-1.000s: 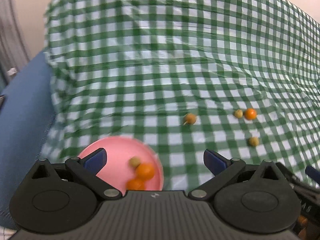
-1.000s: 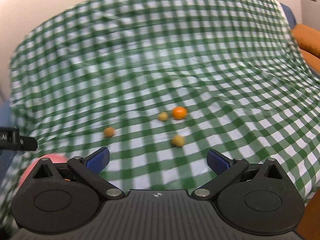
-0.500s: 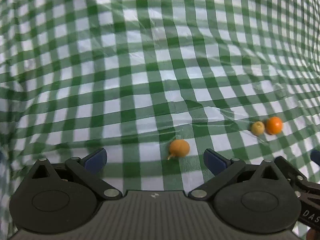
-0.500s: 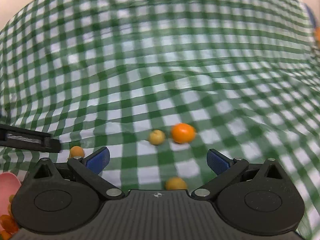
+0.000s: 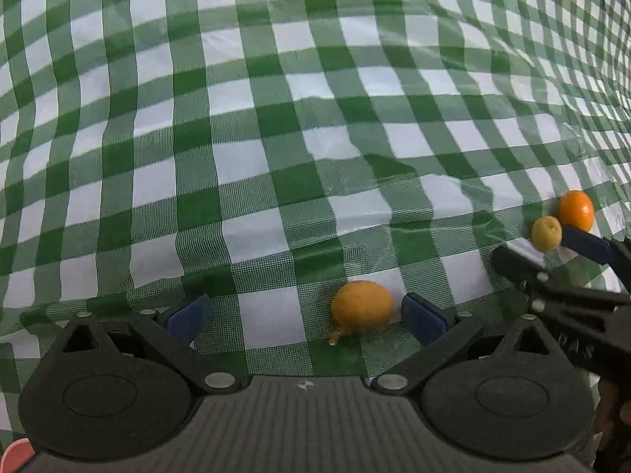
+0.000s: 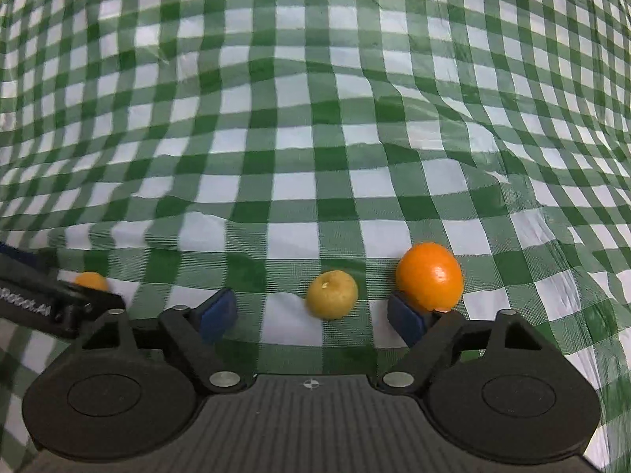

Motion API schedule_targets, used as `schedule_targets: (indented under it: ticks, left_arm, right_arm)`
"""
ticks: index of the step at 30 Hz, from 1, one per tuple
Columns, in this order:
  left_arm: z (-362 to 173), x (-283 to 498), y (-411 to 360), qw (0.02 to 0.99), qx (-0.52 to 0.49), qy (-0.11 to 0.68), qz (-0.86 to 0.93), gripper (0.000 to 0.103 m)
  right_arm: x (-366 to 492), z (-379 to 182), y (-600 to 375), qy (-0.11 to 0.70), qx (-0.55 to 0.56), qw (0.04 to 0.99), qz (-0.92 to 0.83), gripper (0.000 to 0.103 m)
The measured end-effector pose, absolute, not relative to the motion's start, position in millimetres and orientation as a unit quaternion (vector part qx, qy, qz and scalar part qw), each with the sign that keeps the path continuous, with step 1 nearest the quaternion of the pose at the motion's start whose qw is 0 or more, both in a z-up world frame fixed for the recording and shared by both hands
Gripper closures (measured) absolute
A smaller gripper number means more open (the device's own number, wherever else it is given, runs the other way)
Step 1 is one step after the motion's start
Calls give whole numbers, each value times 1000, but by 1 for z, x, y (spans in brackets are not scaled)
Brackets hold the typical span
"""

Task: Organize fruits
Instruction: 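Grasp an orange cherry tomato with the left tool while the right tool grasps a yellow tomato, then carry both small tomatoes over the pink plate with both tools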

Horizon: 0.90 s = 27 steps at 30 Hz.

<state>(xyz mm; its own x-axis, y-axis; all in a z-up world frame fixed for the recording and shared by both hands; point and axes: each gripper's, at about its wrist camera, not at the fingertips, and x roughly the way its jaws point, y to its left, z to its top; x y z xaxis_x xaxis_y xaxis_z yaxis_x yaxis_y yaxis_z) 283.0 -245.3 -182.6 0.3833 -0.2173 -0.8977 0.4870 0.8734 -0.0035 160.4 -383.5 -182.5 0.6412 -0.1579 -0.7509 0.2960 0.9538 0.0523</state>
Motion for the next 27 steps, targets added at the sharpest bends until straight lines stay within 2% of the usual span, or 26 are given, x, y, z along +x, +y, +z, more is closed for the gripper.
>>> schedule_targets:
  ticks: [1,2,3,4,5,6,11,16,20,27]
  left_arm:
    - [-182,282,-246,822,134,510,-216,0]
    - [-182,280,-246,823,135,506,-219,1]
    - [-181,279,-246,823,134,504,-224,9]
    - [-178,277,-246,828,131,496,-227,28]
    - [-174,275,-245,832,129,487,-232,42]
    - [-170,272,-244,832,124,485,-241,69]
    - [-155,253,-233,835,90,491,-231,70]
    - [-121,225,-216,842,66,487,-224,70]
    - [-87,184,-195,849,62,473,-227,70]
    - [-49,91,-127,854,61,474,-204,70]
  right_arm:
    - [162,-183,-384,401,83,903,-128,23]
    - [163,-183,-384,399,80,905,-128,30]
    - [163,-183,-384,394,75,907,-127,50]
    - [163,-182,-382,389,69,910,-125,62]
    - [164,-181,-380,389,60,911,-124,75]
    - [164,-180,-378,392,55,910,-122,76]
    - [148,-169,-370,376,77,914,-132,76]
    - [120,-128,-361,335,100,928,-130,76]
    - [81,-89,-341,316,104,937,-108,76]
    - [-1,-45,-277,330,117,935,-62,76]
